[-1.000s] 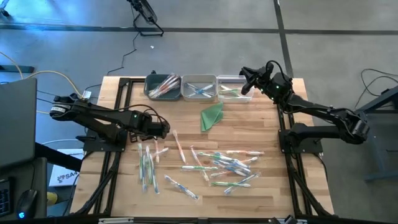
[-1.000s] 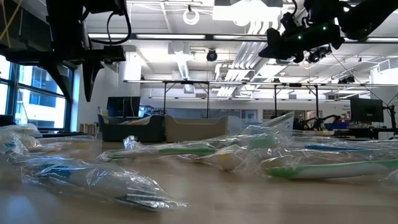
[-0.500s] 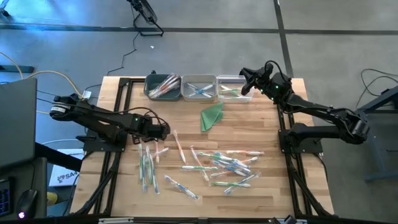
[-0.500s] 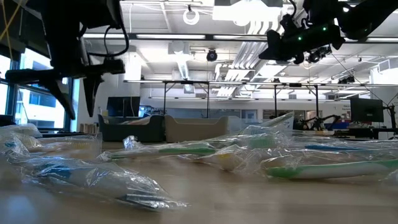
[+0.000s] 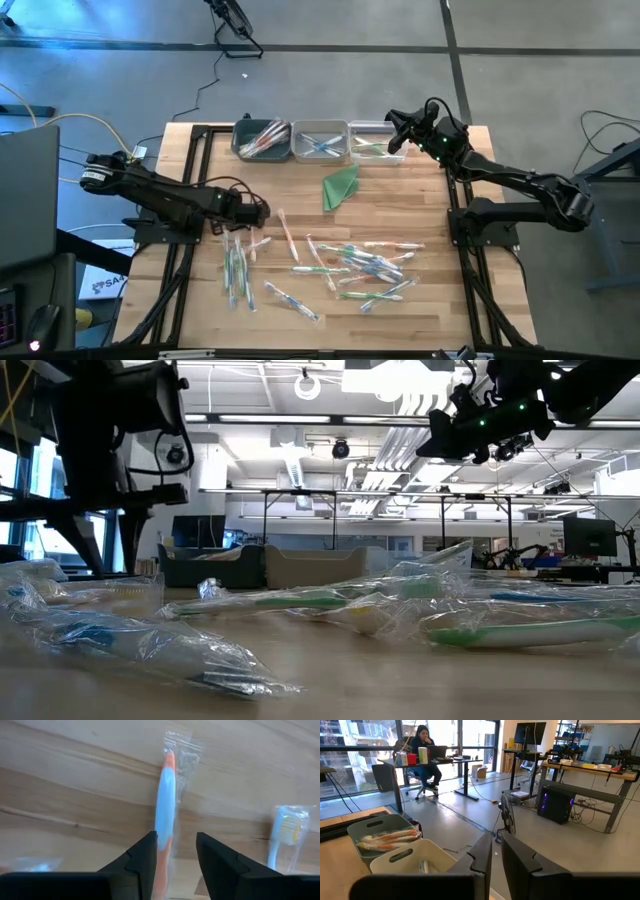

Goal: Pick & Place Toothbrushes
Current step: Put the orange toothbrush into the dark blue bin

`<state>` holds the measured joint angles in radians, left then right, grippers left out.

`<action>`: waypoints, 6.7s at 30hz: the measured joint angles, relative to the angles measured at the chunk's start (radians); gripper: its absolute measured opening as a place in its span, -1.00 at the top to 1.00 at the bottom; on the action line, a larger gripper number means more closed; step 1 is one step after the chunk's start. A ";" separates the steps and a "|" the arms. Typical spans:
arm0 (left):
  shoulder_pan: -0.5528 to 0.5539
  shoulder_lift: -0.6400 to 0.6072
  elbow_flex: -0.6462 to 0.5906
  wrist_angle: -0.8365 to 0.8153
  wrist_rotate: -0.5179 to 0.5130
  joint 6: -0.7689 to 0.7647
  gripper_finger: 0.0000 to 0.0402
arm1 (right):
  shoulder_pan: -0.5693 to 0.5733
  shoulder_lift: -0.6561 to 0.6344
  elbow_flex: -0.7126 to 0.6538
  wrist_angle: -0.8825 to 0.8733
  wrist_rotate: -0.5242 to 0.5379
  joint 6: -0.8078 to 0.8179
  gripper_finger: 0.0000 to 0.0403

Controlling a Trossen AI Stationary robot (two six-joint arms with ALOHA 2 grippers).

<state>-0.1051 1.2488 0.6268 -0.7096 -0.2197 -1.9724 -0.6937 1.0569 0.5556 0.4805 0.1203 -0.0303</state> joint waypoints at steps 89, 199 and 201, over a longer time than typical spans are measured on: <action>0.001 0.135 0.375 -0.201 -0.619 0.433 0.90 | 0.000 0.000 0.000 -0.007 0.000 0.000 0.83; 0.930 0.183 0.070 0.833 0.095 1.897 0.86 | 0.001 0.000 0.000 -0.011 0.113 0.114 0.83; 0.930 0.183 0.070 0.833 0.094 1.897 0.79 | 0.001 0.000 0.000 -0.011 0.113 0.114 0.83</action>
<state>0.8249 1.4315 0.6964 0.1238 -0.1253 -0.0757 -0.6928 1.0569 0.5555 0.4690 0.2333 0.0834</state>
